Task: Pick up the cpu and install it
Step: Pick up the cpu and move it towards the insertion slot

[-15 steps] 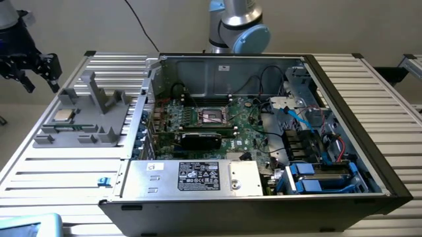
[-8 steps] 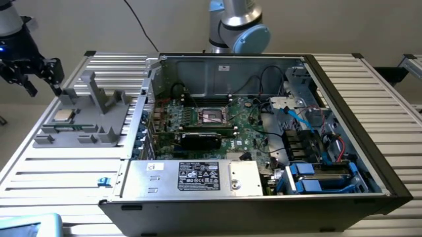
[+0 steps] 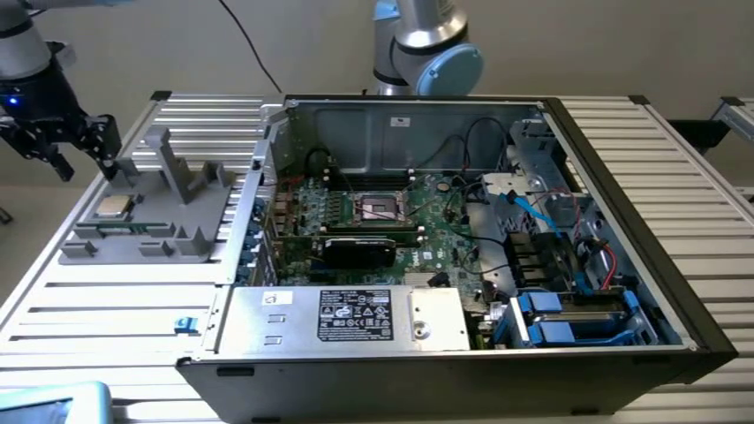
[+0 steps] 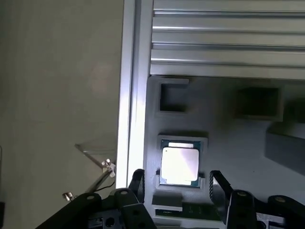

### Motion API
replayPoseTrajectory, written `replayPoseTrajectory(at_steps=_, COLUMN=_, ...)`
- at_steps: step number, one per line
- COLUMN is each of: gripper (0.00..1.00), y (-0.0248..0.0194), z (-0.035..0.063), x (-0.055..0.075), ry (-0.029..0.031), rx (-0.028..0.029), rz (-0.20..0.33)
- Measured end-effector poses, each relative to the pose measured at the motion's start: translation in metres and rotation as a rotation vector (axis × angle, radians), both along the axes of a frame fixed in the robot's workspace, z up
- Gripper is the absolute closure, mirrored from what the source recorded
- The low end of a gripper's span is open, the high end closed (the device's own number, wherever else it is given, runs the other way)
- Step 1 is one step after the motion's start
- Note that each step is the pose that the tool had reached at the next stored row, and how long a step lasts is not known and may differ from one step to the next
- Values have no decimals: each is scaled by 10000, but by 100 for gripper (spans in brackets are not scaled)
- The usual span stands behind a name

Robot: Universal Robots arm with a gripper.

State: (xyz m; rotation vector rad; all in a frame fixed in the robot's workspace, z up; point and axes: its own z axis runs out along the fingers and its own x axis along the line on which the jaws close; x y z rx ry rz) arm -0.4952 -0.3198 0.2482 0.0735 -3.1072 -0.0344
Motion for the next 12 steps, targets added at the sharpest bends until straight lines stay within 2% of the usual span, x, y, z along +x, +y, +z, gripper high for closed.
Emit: replayPoseTrajectory(at_steps=12, gripper=34, y=0, z=-217, x=21, ry=1, rx=-48, rz=1)
